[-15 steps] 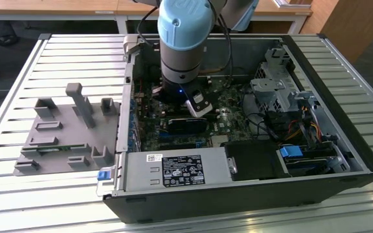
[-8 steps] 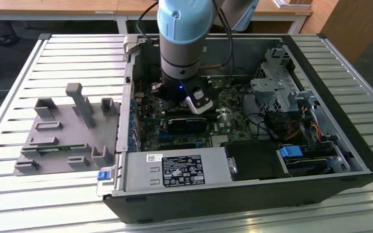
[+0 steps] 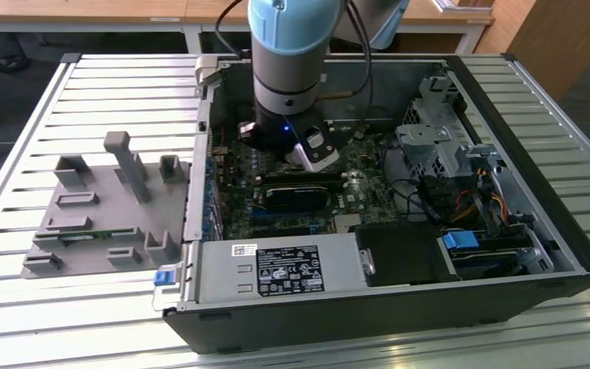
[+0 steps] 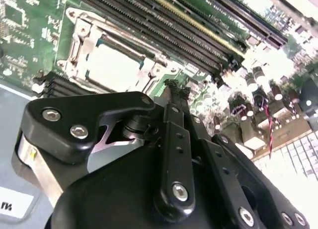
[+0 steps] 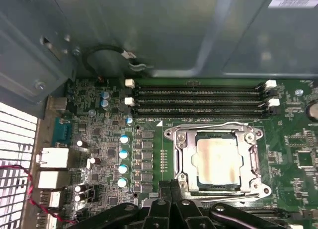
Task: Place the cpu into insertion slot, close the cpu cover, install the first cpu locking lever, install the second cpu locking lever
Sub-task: 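Install the second cpu locking lever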
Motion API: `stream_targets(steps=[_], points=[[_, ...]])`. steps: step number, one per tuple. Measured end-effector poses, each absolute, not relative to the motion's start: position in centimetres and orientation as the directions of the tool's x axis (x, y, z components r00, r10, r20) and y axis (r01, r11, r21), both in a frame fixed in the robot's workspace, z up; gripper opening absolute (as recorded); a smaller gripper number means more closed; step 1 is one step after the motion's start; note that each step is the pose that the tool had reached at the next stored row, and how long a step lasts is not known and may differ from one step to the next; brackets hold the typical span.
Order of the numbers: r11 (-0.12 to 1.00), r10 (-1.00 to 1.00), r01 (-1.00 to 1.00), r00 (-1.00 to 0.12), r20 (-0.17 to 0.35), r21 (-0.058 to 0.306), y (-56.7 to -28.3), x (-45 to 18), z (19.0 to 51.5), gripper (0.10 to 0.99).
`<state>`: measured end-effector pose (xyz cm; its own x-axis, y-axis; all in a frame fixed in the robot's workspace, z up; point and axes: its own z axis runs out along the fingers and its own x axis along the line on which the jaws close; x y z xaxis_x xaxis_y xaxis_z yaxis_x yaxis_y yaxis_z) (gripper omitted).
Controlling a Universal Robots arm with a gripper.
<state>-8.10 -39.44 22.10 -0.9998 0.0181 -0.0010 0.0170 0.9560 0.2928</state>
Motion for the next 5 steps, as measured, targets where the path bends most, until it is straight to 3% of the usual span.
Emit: stream_targets(steps=[5], points=[[0.955, 0.018, 0.017, -1.000, -0.001, 0.296, -39.43, -8.09, 22.62, 0.106]])
